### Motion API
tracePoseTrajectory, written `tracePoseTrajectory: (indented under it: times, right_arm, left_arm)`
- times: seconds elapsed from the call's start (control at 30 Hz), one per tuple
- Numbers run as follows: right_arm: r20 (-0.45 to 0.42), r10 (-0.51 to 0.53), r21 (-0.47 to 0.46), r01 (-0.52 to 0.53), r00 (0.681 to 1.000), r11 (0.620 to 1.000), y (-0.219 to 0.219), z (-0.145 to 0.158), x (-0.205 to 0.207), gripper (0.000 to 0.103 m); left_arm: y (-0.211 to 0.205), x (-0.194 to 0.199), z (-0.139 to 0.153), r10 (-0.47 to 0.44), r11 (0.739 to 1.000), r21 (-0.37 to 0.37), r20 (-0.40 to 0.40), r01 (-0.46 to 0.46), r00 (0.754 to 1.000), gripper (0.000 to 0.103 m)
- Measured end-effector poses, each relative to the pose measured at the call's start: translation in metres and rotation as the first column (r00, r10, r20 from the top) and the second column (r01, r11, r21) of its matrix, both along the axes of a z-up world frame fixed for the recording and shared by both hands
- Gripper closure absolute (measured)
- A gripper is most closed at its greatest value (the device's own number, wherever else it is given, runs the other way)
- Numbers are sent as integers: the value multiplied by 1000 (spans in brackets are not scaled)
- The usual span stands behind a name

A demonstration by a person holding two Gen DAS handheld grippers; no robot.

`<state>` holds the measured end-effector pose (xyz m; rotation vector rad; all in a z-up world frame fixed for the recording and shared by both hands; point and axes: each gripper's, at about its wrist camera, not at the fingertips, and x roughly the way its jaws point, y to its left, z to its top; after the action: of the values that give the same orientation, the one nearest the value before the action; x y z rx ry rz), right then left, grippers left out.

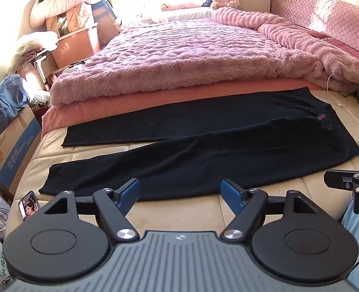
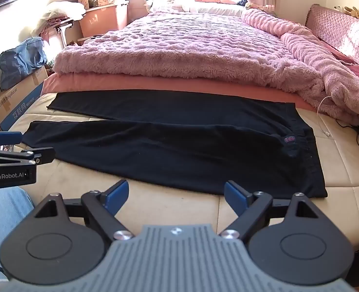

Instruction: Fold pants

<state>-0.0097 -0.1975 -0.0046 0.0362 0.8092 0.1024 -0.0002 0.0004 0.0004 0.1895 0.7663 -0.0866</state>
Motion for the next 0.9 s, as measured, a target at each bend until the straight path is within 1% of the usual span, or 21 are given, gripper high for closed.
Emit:
tracePoseTrajectory:
  times: [0.23, 0.27, 0.43, 0.9]
  right_arm:
    - [-3, 5, 2, -5, 1000, 1000, -1, -2, 0, 21]
    - [-3, 5, 2, -5, 1000, 1000, -1, -2, 0, 21]
    - [-2, 6, 2, -6, 1000, 1000, -6, -7, -3, 21]
    - [-10, 7, -13, -8, 1000, 1000, 6, 1, 3, 21]
  left_arm:
    - [2, -2, 1, 7, 1000, -25, -16, -7, 1000, 14]
    - [1, 3, -1, 9, 1000, -2, -11, -9, 1000, 14]
    - [1, 4, -4, 5, 1000, -8, -14, -5, 1000, 14]
    - [2, 4, -4, -2, 1000, -7, -12, 2, 1000, 14]
